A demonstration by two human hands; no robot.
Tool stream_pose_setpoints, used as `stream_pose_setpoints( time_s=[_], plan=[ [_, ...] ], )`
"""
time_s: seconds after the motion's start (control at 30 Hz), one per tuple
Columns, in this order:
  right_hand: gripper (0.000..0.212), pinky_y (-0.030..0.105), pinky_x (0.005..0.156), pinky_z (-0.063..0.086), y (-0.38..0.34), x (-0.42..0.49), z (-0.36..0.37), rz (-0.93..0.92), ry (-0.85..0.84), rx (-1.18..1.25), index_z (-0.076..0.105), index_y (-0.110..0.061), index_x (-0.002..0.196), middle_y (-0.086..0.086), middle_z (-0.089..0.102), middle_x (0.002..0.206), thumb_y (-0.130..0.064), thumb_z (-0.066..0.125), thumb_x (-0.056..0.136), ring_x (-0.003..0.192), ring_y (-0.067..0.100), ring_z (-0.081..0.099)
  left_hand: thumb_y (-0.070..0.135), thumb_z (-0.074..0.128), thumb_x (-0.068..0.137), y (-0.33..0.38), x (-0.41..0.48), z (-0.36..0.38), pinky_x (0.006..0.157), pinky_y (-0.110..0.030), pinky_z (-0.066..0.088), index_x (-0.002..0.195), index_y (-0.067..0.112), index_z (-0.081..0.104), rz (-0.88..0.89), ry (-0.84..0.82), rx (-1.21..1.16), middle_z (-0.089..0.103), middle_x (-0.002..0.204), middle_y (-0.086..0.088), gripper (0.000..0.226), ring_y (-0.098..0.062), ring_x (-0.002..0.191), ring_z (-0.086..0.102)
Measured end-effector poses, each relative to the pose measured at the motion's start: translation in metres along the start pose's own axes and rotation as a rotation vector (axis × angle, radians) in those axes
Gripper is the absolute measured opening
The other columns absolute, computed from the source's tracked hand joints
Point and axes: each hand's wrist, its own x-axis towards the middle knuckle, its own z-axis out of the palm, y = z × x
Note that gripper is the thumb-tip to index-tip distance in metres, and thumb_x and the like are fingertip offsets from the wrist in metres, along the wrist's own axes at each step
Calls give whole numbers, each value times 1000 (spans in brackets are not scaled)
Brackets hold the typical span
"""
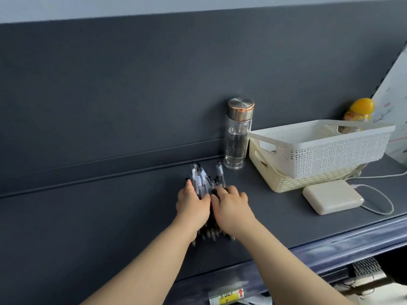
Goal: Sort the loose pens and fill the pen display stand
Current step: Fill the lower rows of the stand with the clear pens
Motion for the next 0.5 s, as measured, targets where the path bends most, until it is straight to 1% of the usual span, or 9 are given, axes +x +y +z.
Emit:
stream_pose_setpoints(
  time_s=[0.07, 0.13, 0.17, 0.23, 0.27, 0.33, 0.4, 0.47, 0.5],
  plan=[
    [76, 37, 76, 31, -12, 4, 8, -43, -22, 7, 47, -18, 120, 1, 46, 126, -52, -7, 79, 114, 32, 40, 28, 49, 95, -7, 2, -17, 111, -39, 30, 151, 25, 9, -6, 26, 21, 19, 155, -3, 69, -23, 137, 30],
    [54, 39, 83, 34, -25, 0, 4, -87, -32, 49, 42, -20, 130, 2, 44, 127, -43, 10, 93, 117, 34, 40, 26, 45, 97, -12, 3, -32, 105, -29, 29, 151, 23, 12, -3, 45, 12, 23, 154, -2, 63, -21, 136, 31],
    [47, 40, 90, 35, -30, -3, 0, -105, -55, 85, 33, -22, 139, 4, 43, 129, -36, 19, 97, 118, 36, 40, 24, 43, 98, -14, 2, -38, 100, -25, 28, 151, 23, 14, 5, 58, 2, 25, 153, -1, 60, -19, 135, 33],
    [52, 40, 99, 32, -36, -8, -12, -126, -109, 133, 14, -28, 148, 7, 41, 133, -26, 28, 98, 119, 38, 39, 20, 42, 99, -19, 2, -48, 95, -22, 27, 150, 22, 16, 12, 76, -1, 31, 151, 1, 58, -18, 134, 35],
    [55, 39, 100, 32, -37, -9, -19, -126, -129, 135, 12, -30, 148, 8, 40, 134, -25, 30, 97, 120, 39, 40, 19, 43, 98, -21, 1, -52, 96, -23, 28, 151, 23, 16, 5, 80, 7, 33, 151, 1, 59, -18, 133, 36],
    [55, 38, 97, 37, -38, -7, -30, -82, -145, 157, 18, -26, 146, 9, 40, 135, -27, 36, 94, 121, 36, 43, 16, 45, 97, -24, 1, -58, 100, -26, 31, 151, 24, 13, -17, 75, 21, 36, 149, 1, 63, -19, 131, 39],
    [50, 34, 90, 42, -39, 1, -38, -44, -136, 160, 31, -14, 138, 12, 47, 131, -32, 41, 93, 117, 32, 48, 17, 49, 94, -24, 0, -63, 101, -29, 34, 151, 22, 9, -54, 70, 59, 35, 149, -2, 70, -22, 130, 41],
    [47, 30, 78, 39, -43, 9, -43, -7, -128, 134, 37, -6, 130, 14, 54, 122, -35, 45, 94, 111, 31, 52, 19, 54, 91, -23, 1, -68, 92, -32, 42, 150, 17, 14, -101, 68, 142, 42, 142, -6, 72, -26, 119, 51],
    [45, 29, 72, 38, -45, 12, -46, 3, -136, 112, 40, -3, 124, 14, 56, 115, -36, 46, 93, 107, 31, 54, 19, 56, 89, -23, 1, -70, 82, -33, 46, 146, 14, 25, -112, 70, 179, 50, 131, -7, 66, -27, 105, 57]
  ],
)
